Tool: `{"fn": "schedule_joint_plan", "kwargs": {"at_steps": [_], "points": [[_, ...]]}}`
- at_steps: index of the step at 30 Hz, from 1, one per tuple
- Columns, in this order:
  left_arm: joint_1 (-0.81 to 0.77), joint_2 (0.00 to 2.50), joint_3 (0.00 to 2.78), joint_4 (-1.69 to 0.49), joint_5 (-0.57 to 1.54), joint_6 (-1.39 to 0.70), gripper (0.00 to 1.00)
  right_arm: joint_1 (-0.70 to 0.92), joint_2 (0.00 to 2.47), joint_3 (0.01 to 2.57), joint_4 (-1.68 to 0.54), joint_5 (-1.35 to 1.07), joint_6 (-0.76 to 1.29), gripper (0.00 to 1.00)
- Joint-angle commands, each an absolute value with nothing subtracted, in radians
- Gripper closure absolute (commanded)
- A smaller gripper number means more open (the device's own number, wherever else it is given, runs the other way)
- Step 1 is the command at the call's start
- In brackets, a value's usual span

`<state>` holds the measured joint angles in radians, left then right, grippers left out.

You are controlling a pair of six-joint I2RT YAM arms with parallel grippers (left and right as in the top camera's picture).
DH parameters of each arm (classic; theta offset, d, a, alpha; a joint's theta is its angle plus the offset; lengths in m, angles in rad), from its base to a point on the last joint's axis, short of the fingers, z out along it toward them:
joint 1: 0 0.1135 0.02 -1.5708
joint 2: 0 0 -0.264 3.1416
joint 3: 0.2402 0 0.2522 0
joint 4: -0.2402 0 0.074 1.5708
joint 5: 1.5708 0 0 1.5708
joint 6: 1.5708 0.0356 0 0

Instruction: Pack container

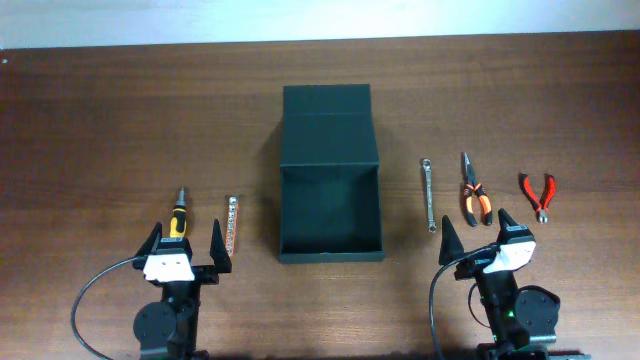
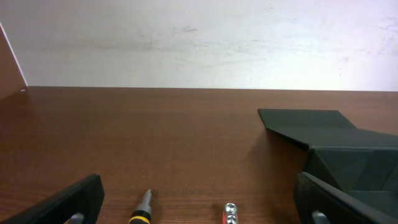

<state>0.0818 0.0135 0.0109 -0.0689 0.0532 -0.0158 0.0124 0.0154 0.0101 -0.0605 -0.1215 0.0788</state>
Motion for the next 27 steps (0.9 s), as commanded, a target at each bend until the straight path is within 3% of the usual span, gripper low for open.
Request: {"fn": "schedule_joint_plan", "kwargs": {"at_steps": [1, 20, 27], "points": [[0.088, 0.007, 0.009, -0.076, 0.064, -0.010, 0.01, 0.020, 0.004, 0.006, -0.068, -0.113, 0.083, 0.01], [0.088, 0.007, 0.009, -0.076, 0.064, -0.010, 0.01, 0.020, 0.004, 0.006, -0.064, -0.084, 0.084, 0.01], [0.088, 0.007, 0.009, -0.076, 0.064, -0.010, 0.01, 0.020, 0.007, 0.051, -0.027, -0.332, 0.118, 0.01]]}}
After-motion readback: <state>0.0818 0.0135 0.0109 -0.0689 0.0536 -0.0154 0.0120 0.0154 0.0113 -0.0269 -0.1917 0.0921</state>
